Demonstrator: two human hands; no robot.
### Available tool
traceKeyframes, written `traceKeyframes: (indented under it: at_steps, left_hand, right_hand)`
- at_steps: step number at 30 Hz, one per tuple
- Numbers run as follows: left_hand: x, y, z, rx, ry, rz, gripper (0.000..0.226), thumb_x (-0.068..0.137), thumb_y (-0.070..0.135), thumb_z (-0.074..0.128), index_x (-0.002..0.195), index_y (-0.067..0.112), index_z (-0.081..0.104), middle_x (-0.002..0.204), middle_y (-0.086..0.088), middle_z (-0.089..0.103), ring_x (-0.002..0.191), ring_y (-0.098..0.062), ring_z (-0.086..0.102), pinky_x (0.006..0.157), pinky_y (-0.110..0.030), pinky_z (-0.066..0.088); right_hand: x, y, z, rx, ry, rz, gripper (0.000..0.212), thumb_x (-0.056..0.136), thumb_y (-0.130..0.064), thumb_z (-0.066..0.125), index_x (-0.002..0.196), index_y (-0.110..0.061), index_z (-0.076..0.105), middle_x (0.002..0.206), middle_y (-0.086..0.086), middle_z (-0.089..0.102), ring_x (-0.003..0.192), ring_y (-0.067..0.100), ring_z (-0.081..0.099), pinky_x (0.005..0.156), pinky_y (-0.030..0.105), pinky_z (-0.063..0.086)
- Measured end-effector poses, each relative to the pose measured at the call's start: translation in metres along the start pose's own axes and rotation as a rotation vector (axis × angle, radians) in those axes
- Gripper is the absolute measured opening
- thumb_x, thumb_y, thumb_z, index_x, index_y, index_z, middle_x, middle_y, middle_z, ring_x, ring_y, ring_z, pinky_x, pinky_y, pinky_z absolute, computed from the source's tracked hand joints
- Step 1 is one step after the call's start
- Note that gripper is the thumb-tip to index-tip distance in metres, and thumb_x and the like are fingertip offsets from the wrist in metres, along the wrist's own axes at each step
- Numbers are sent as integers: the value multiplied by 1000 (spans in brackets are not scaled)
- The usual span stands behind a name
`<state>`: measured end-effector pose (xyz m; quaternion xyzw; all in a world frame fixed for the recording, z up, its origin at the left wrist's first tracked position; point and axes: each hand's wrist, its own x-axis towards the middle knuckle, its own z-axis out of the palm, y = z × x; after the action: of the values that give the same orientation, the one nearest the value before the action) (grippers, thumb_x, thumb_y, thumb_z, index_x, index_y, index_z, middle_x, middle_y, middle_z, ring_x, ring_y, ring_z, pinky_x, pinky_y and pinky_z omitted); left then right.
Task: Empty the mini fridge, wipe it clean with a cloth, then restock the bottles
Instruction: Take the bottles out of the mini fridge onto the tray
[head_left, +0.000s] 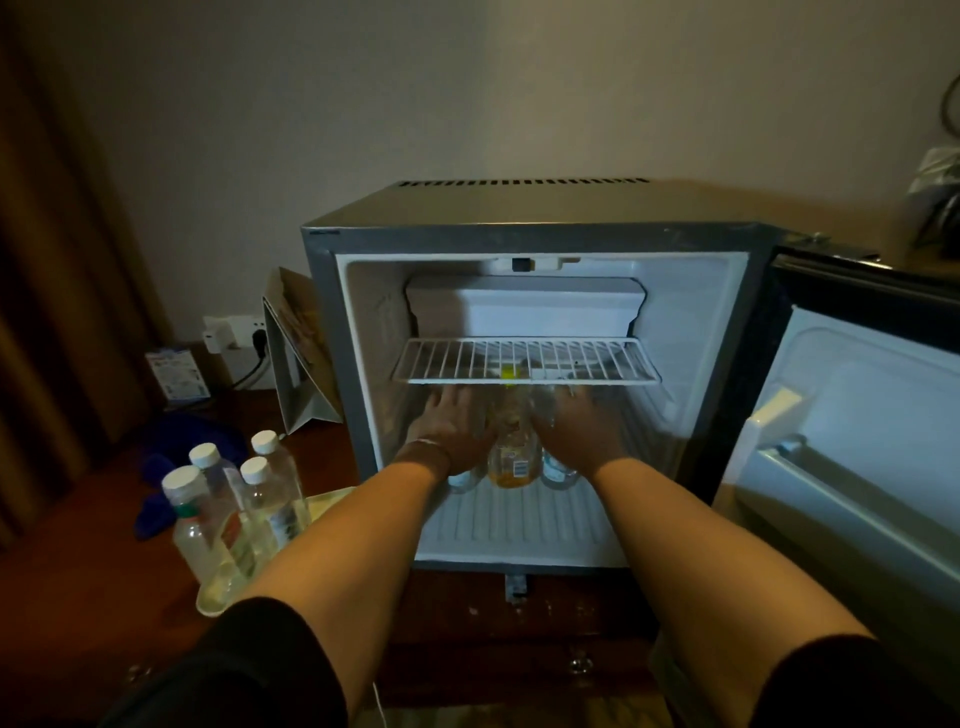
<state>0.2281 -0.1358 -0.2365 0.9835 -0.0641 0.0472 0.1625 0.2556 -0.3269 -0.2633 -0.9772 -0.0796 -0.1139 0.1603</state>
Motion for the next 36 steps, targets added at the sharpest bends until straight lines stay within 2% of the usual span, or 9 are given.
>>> traceKeyframes:
  at_steps: [5,10,13,19,23,25,29,32,36]
  left_hand:
    - [13,-4,2,-12,-22,44,65,98,47,48,150,14,27,154,-14,28,138,-35,35,113,-44,28]
    - [18,-6,10,-5,-67,16,73,93,57,37,152,17,21,157,-10,21,135,-36,41,104,-44,37]
    - [17,-8,12,42,-76,19,73,93,59,30,152,16,23,156,-7,23,139,-33,35,110,-44,30]
    - [9,-14,15,38,-72,20,68,92,61,26,144,18,36,145,-7,36,135,-31,38,111,-44,31]
    - [-10,-10,6,49,-124,-16,75,91,63,23,148,15,31,153,-9,28,144,-34,25,115,-44,24]
    - [-22,-3,-2,31,-113,-6,66,99,53,32,147,10,29,155,-12,27,143,-34,27,116,-42,23]
    - [-53,12,-24,28,-82,-53,53,99,53,37,133,13,38,138,-9,36,127,-33,43,96,-43,40]
    - [-79,16,-33,22,-92,-79,54,99,53,38,134,13,36,137,-11,37,124,-34,46,91,-44,43]
    - [-117,12,-55,27,-66,-136,58,98,48,40,141,10,34,144,-17,35,124,-40,46,93,-48,45]
  right_hand:
    - [4,-1,-2,4,-5,24,37,100,-46,38,127,-28,55,132,10,56,120,33,56,90,43,50]
    - [14,10,15,30,8,57,50,95,-56,29,124,-25,56,127,8,58,115,30,57,89,40,51]
    - [10,1,12,106,-43,96,39,101,-35,31,125,-16,55,126,10,54,115,32,54,94,40,47]
    - [-8,-5,1,58,5,-19,17,95,-5,53,107,3,62,108,26,60,97,41,60,81,43,53]
    - [-26,-16,-14,77,-28,-97,22,97,-10,52,110,0,66,118,24,63,116,38,54,89,41,48]
    - [-36,-26,-28,120,-91,-46,22,99,-21,51,106,-8,67,110,17,66,104,31,61,84,36,49]
    - [-49,-51,-55,125,-295,43,22,101,-27,45,86,-18,60,86,5,60,78,22,58,70,31,45]
    - [-64,-69,-74,44,-382,-9,17,99,-25,51,96,-12,61,93,12,62,84,28,60,69,33,44]
    - [-88,-91,-91,113,-311,-142,18,97,-24,55,85,-11,55,95,17,63,91,35,59,70,34,41]
